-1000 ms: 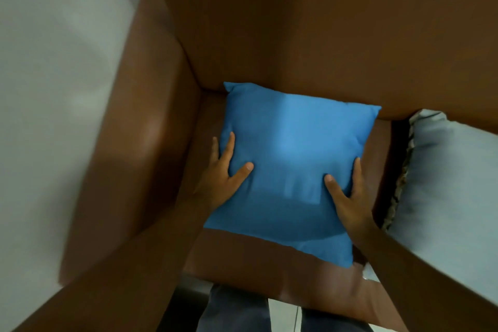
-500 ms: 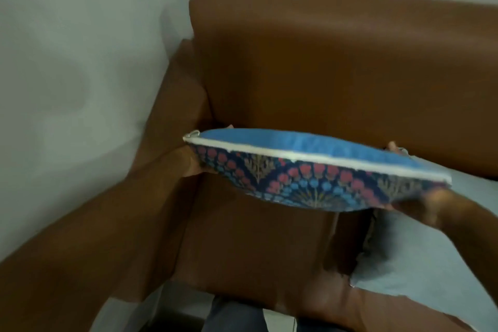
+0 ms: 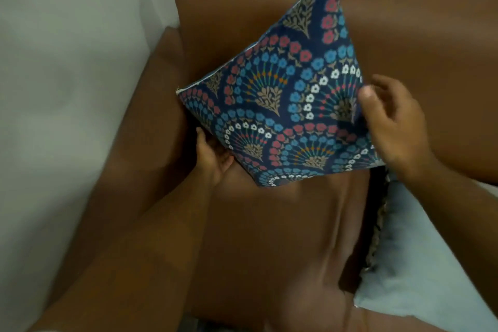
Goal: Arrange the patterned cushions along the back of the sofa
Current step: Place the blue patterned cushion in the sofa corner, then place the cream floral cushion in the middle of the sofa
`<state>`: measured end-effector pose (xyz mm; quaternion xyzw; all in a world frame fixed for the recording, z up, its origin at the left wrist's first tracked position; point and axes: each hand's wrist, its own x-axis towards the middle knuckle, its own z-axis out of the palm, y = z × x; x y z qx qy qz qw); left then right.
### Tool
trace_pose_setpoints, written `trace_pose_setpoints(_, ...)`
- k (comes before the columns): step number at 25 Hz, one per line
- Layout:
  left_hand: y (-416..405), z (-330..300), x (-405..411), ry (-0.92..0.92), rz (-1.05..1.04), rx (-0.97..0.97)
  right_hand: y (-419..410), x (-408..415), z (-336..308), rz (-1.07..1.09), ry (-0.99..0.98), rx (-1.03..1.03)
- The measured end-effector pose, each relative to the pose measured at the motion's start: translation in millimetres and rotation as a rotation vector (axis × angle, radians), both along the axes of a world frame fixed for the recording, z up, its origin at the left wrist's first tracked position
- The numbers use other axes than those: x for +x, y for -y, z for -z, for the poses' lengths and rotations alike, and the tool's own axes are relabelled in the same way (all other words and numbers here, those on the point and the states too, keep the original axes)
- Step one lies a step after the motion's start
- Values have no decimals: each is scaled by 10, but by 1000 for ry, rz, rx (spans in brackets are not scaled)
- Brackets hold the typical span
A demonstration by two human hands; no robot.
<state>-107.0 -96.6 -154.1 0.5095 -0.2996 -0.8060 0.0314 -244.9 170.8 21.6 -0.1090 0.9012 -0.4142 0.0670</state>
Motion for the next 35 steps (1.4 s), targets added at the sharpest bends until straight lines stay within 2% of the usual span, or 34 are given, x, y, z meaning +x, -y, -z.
trace_pose_setpoints(2,-153,34,44,-30,97,-40,-186,118,271,-26,-110,236)
trace_pose_setpoints(3,-216,58,37,-64,135,-4,-264,193,388,-19,-51,308)
trace_pose_setpoints(5,-313,74,12,-120,120,122,-347,253,573,-29,60,260)
trace_pose_setpoints(8,-497,63,52,-148,145,186,-330,209,666,-7,-22,151)
trace_pose_setpoints(11,-605,132,99,-153,142,197,-323,157,726,-28,-72,187)
trace_pose_setpoints(14,-597,233,168,-6,9,134,-431,202,787,-91,2,209)
trace_pose_setpoints(16,-687,347,335,171,-14,54,-663,386,811,-99,-23,264)
trace_pose_setpoints(18,-1037,369,557,371,158,3,-1094,649,838,-87,25,356)
trace_pose_setpoints(20,-1648,277,670,485,502,-50,-1696,900,879,-64,145,507)
trace_pose_setpoints(22,-2416,143,554,435,785,-299,-2422,1064,932,-57,215,690)
trace_pose_setpoints(24,-3190,-15,287,252,1039,-653,-3105,1075,1020,-76,230,812)
trace_pose_setpoints(27,-4129,-164,-159,-64,1332,-1349,-3868,856,1215,-99,253,838)
trace_pose_setpoints(28,-4316,-188,-275,-109,1404,-1508,-4016,781,1285,-107,268,818)
trace_pose_setpoints(30,-4585,-173,-434,-124,1512,-1672,-4250,643,1436,-143,268,747)
trace_pose_setpoints(35,-4721,16,-511,-60,1630,-1833,-4499,535,1703,-178,265,562)
